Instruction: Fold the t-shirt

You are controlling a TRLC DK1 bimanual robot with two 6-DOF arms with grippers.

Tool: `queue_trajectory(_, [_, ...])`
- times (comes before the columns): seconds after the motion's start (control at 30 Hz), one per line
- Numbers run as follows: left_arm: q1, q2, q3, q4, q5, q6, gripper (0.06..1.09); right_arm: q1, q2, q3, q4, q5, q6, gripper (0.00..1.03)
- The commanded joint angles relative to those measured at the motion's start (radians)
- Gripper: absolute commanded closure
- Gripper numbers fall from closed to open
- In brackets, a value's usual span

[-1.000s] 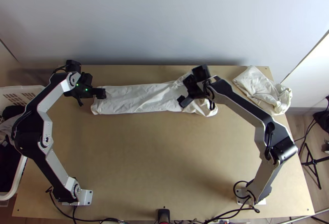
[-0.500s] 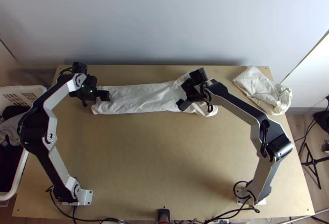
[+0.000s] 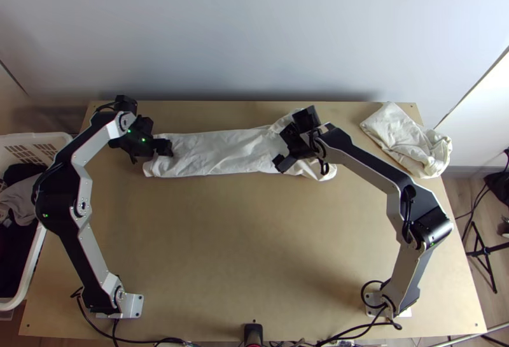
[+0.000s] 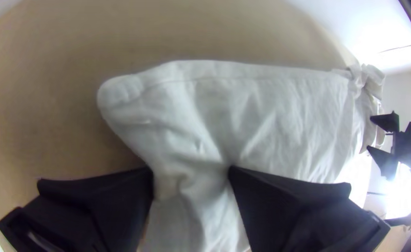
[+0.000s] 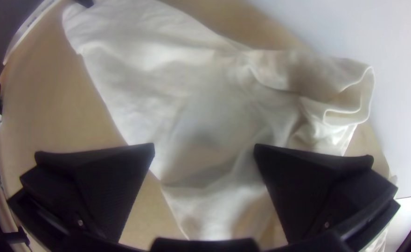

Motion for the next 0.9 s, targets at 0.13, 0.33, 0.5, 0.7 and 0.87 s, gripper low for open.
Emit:
queue_trajectory(0.13, [-0.008,-0.013,0.042,-0.026,0.083,-0.028,1.05,-0.002,0.019,-0.003,0.003,0.012,-0.008,0.04])
queue_trajectory(0.33, [-0.020,-0.078,0.140,-0.071,0.112,-0.049,1.05,-0.005,0.045,-0.004,0.004,0.038,-0.012,0.04])
queue_trajectory(0.5, [-0.052,-0.099,0.238,-0.138,0.146,-0.049,1.05,-0.003,0.076,-0.003,0.015,0.045,-0.005,0.04])
queue_trajectory(0.7, [-0.105,-0.124,0.307,-0.167,0.206,-0.069,1.05,-0.003,0.094,-0.007,0.015,0.046,0.005,0.04])
queue_trajectory(0.87, [-0.148,-0.130,0.358,-0.167,0.245,-0.083,1.05,-0.005,0.099,-0.007,0.015,0.046,0.006,0.04])
